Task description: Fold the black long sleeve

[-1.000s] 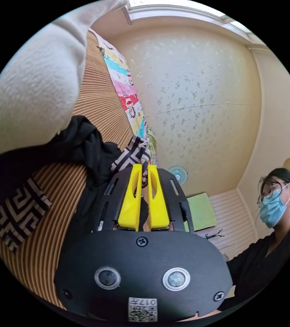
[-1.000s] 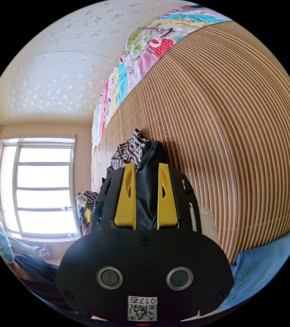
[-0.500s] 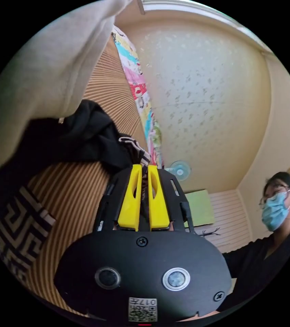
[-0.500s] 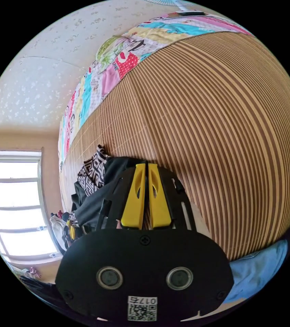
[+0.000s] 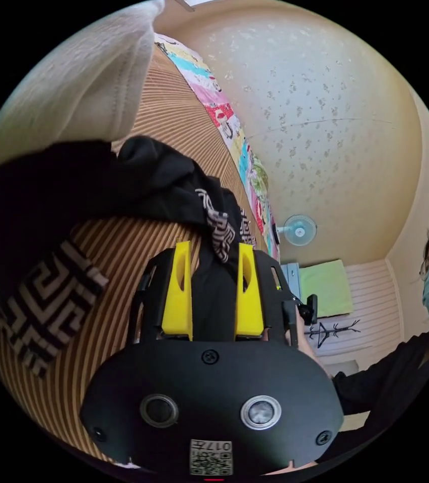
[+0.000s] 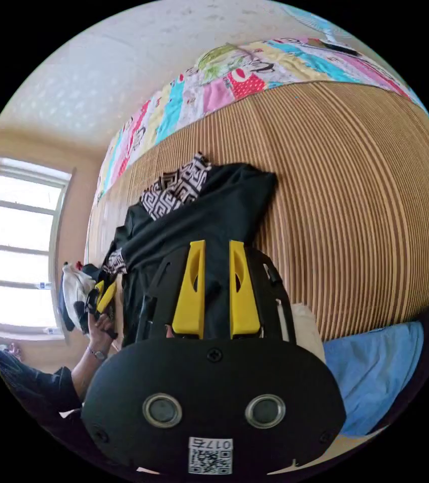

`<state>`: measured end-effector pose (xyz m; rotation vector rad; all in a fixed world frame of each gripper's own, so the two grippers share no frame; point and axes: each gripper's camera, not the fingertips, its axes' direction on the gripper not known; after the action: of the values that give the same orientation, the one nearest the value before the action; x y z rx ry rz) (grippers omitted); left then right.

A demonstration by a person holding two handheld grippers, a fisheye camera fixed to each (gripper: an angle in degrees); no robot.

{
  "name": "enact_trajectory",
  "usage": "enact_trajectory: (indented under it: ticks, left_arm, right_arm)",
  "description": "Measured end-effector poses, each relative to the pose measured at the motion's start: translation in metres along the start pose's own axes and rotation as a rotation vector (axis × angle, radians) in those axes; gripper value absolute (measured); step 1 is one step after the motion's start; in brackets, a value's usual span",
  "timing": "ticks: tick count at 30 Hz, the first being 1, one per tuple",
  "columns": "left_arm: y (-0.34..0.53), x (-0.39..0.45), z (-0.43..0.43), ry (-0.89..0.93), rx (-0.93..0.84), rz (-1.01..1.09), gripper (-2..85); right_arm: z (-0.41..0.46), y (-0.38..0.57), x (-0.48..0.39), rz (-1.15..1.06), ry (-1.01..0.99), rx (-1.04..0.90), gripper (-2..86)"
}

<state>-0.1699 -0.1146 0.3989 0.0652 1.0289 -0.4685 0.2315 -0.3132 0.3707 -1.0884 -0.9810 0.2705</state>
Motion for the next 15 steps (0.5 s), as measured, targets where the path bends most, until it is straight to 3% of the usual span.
enact_trajectory:
  ticks: [3, 5, 8, 10, 15]
  left_arm:
    - [0.03, 0.02, -0.002, -0.1, -0.099, 0.097, 13.0]
    - [0.049, 0.029, -0.006, -0.172, -0.166, 0.144, 13.1]
    - [0.074, 0.038, -0.019, -0.263, -0.23, 0.192, 13.1]
    - [0.086, 0.039, -0.03, -0.272, -0.27, 0.187, 13.2]
    - [0.112, 0.039, -0.042, -0.277, -0.36, 0.167, 13.4]
  right_arm:
    - [0.042, 0.013, -0.011, -0.094, 0.231, -0.126, 3.5]
    - [0.037, 0.008, -0.003, -0.139, 0.268, -0.089, 2.4]
    - [0.006, -0.013, 0.025, -0.014, 0.157, -0.076, 2.1]
    - [-0.02, -0.006, 0.021, -0.054, 0.098, -0.036, 2.4]
    - [-0.029, 0.059, 0.007, -0.123, 0.231, -0.249, 8.5]
